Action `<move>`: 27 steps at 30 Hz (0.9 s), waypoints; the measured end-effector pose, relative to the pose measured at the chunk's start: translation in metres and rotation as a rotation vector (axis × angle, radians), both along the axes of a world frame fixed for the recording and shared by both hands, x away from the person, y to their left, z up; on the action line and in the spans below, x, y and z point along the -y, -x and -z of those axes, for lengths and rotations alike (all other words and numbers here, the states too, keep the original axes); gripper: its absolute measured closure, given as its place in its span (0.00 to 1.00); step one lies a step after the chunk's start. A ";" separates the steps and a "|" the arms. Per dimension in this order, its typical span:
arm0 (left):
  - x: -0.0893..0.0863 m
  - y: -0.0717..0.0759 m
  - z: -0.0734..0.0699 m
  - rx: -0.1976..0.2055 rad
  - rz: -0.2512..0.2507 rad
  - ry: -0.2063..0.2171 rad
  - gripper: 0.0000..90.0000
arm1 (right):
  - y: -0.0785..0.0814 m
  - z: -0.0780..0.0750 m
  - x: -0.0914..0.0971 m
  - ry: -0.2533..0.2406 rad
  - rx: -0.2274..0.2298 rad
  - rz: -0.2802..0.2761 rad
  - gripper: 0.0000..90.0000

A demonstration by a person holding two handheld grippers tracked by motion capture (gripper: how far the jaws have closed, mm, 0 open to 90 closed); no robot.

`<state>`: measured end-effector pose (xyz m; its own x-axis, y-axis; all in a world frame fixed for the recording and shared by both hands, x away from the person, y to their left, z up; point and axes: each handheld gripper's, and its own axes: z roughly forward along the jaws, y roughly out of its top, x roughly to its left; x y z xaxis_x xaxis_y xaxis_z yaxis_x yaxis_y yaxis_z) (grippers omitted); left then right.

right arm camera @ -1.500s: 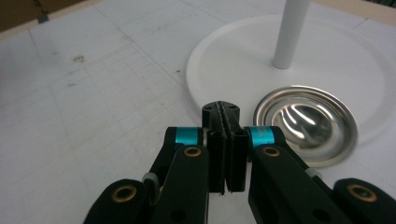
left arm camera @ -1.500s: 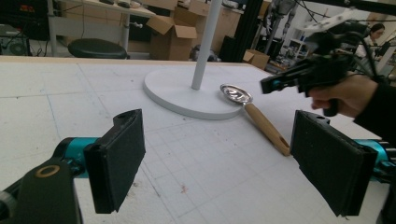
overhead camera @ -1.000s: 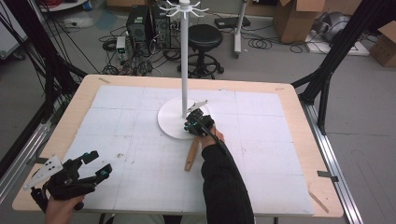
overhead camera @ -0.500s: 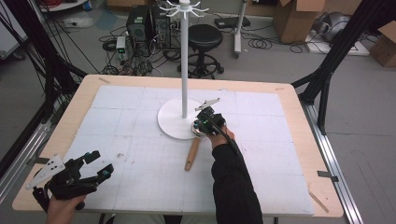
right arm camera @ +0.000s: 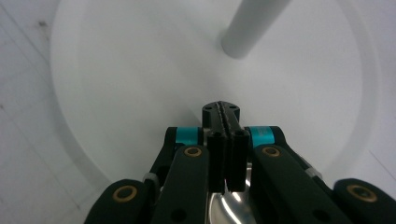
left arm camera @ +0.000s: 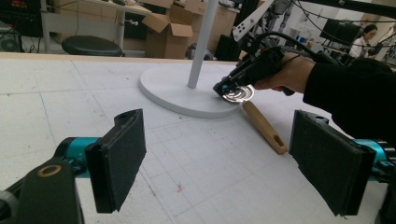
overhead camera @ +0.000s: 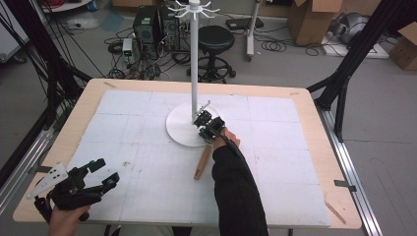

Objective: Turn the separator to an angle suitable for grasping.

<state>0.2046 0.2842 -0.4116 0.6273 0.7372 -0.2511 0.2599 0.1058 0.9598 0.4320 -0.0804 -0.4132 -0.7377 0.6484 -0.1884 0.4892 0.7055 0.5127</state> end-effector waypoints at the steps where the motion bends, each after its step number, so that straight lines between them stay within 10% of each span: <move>1: 0.000 0.000 0.000 0.001 0.000 -0.001 0.21 | 0.001 0.000 0.003 0.002 -0.008 0.012 1.00; 10: 0.000 0.000 0.000 0.002 -0.005 -0.003 0.21 | 0.013 -0.002 0.037 -0.020 -0.023 0.065 1.00; 17: 0.002 -0.001 0.000 -0.001 -0.002 -0.010 0.21 | 0.042 -0.005 0.084 -0.201 0.007 0.083 1.00; 27: 0.004 -0.001 0.000 -0.002 0.006 -0.015 0.21 | 0.051 0.016 0.066 -0.177 -0.059 0.008 1.00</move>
<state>0.2057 0.2806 -0.4116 0.6314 0.7370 -0.2413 0.2620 0.0901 0.9609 0.3809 -0.1463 -0.4290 -0.7386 0.6735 -0.0276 0.5271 0.6026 0.5991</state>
